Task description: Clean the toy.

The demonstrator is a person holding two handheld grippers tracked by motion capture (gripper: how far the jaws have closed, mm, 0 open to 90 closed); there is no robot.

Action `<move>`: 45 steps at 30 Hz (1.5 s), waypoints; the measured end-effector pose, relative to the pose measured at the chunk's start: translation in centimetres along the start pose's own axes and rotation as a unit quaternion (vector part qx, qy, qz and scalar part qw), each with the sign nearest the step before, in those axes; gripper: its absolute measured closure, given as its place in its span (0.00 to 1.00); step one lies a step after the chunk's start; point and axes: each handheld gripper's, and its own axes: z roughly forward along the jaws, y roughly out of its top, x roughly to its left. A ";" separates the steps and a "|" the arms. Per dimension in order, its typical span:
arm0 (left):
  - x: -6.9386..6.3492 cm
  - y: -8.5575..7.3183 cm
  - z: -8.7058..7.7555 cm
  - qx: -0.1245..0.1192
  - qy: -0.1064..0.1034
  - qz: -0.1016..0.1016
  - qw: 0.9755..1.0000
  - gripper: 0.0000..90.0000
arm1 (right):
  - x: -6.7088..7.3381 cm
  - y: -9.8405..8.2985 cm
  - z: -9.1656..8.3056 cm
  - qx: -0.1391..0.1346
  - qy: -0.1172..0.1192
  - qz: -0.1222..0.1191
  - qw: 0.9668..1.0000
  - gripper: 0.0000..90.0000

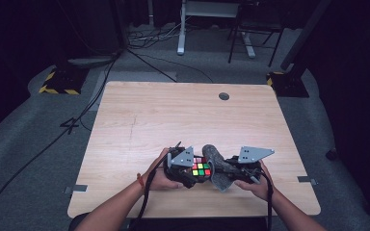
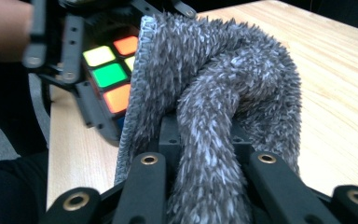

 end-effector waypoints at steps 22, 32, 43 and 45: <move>0.9 0.5 -1.8 -0.025 0.045 -0.015 0.999 0.37 | 0.8 -0.6 1.0 0.037 0.029 -0.021 0.999 0.84; 1.1 0.3 -1.5 -0.006 0.047 -0.007 0.999 0.37 | 0.1 0.5 -1.0 0.006 0.001 -0.024 1.000 0.84; 1.8 -0.2 -1.9 0.008 0.069 -0.008 0.998 0.37 | -1.6 0.5 -2.2 0.013 -0.045 -0.019 0.999 0.84; 2.0 -0.5 -1.9 0.014 0.077 -0.011 0.997 0.37 | -2.2 0.2 -2.4 0.017 -0.055 -0.015 0.998 0.84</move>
